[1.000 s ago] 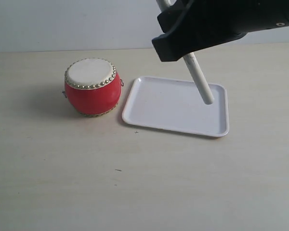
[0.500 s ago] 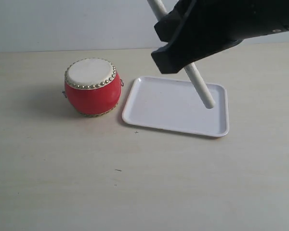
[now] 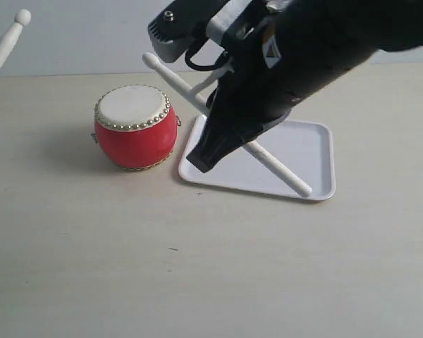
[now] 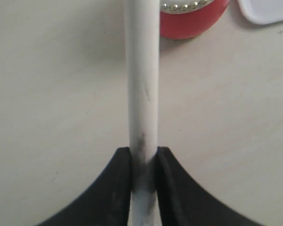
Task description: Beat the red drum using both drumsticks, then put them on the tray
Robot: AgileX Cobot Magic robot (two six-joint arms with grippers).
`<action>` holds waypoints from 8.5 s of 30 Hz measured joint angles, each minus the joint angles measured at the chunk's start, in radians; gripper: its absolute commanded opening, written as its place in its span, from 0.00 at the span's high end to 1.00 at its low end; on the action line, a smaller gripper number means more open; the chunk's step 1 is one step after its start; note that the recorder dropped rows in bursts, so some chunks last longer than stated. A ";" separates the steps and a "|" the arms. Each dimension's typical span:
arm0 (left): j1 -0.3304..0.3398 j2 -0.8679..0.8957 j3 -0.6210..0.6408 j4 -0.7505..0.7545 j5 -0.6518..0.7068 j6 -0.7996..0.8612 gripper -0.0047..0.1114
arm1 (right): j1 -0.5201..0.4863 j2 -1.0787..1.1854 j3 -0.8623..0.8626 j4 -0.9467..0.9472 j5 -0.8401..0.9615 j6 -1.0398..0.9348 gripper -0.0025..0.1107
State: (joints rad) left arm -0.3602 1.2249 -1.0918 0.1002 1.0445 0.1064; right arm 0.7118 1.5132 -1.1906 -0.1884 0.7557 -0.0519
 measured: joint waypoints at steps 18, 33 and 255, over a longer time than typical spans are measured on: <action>-0.084 0.376 -0.145 0.332 0.078 -0.046 0.96 | 0.000 0.316 -0.347 -0.328 0.213 -0.074 0.98; -0.177 0.538 -0.175 0.551 0.013 0.052 0.96 | 0.000 0.489 -0.398 -0.701 0.156 -0.098 0.98; -0.204 1.076 -0.462 -1.038 -0.590 0.282 0.39 | -0.432 0.857 -0.648 0.216 0.325 -0.244 0.61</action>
State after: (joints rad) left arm -0.5638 2.3006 -1.5536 -0.9380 0.4545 0.3884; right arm 0.2795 2.3701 -1.8389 0.0275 1.0809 -0.2961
